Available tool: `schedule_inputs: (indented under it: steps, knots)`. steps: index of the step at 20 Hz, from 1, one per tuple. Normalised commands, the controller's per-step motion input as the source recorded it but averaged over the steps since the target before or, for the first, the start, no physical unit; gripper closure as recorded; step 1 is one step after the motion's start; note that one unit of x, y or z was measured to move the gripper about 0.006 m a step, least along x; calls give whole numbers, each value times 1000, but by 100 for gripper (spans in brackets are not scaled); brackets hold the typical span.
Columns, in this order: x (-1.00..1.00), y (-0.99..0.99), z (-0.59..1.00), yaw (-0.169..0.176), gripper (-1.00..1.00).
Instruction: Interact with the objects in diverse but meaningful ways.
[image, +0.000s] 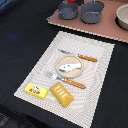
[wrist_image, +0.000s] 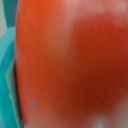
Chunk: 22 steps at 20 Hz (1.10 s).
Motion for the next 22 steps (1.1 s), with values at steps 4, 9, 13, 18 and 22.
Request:
schedule_inputs:
  steps: [4, 9, 13, 18, 22]
  knots:
    - [0, 100, -40, 0, -100]
    - [0, 55, -3, 0, -100]
    - [196, -599, 99, 0, -100]
    - [374, -943, 329, 0, -100]
    - [374, -957, 351, 0, -100]
